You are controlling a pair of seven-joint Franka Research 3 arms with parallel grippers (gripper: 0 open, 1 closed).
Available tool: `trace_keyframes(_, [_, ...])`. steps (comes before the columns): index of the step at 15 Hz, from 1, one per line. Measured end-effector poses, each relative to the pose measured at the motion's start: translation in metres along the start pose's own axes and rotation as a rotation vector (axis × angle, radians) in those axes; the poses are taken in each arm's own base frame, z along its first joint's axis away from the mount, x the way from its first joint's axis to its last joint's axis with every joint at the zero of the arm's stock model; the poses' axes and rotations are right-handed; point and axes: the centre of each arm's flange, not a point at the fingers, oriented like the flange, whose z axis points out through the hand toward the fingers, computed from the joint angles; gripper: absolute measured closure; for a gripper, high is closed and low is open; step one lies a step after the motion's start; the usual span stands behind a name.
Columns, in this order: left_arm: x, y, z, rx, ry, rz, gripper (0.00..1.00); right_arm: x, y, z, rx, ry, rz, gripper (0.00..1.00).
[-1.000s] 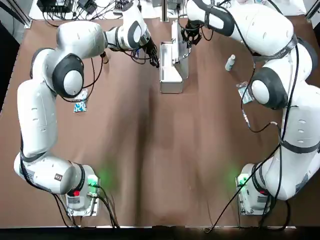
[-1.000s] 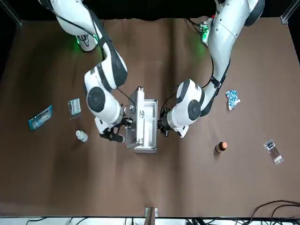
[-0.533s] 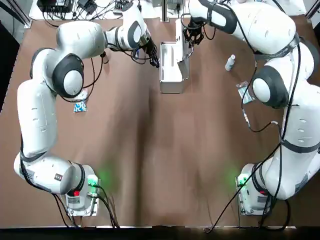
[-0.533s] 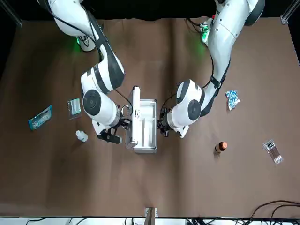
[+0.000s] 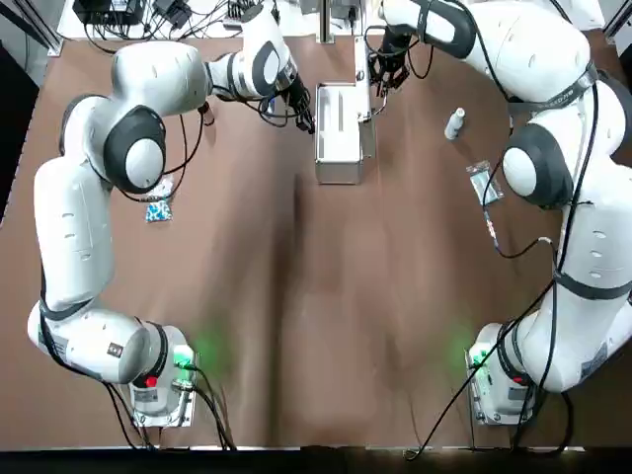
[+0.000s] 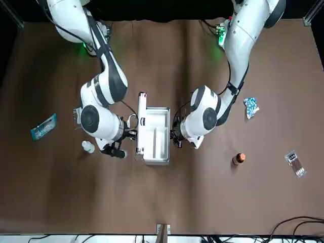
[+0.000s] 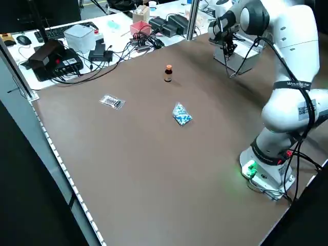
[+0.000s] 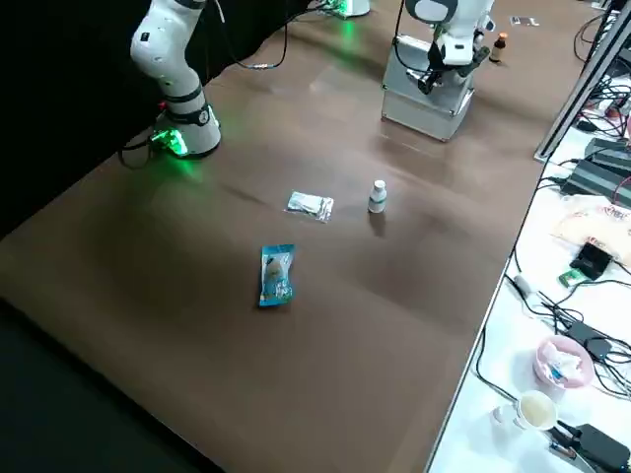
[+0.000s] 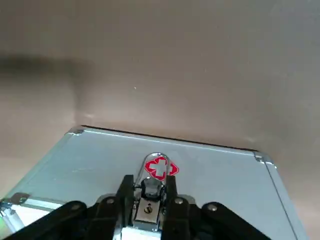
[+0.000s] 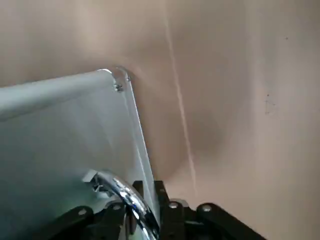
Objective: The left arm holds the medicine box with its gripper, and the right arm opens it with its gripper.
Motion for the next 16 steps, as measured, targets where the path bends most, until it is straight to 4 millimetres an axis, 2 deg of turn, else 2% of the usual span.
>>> trace_keyframes(4, [0.000,0.000,0.000,0.001,0.000,0.000,0.70,0.007,0.015,-0.001,0.038,-0.049,-0.030,0.76])
trace_keyframes(5, [0.000,0.000,0.001,0.001,0.001,0.000,0.70,0.011,0.021,-0.003,0.053,-0.058,-0.036,0.71])
trace_keyframes(8, [0.000,0.000,0.001,0.001,0.001,0.000,0.70,0.019,0.037,-0.006,0.077,-0.088,-0.058,0.70])
trace_keyframes(13, [0.000,0.000,0.001,0.001,0.001,0.000,0.70,0.024,0.051,-0.008,0.085,-0.107,-0.097,0.67])
trace_keyframes(14, [0.000,0.000,0.001,0.001,0.001,0.000,0.70,0.026,0.054,-0.009,0.086,-0.109,-0.110,0.66])
trace_keyframes(15, [0.000,0.000,0.001,0.001,0.001,0.000,0.70,0.028,0.059,-0.010,0.088,-0.110,-0.125,0.59])
trace_keyframes(16, [0.000,0.000,0.001,0.001,0.001,0.000,0.70,0.031,0.064,-0.011,0.090,-0.112,-0.135,0.59])
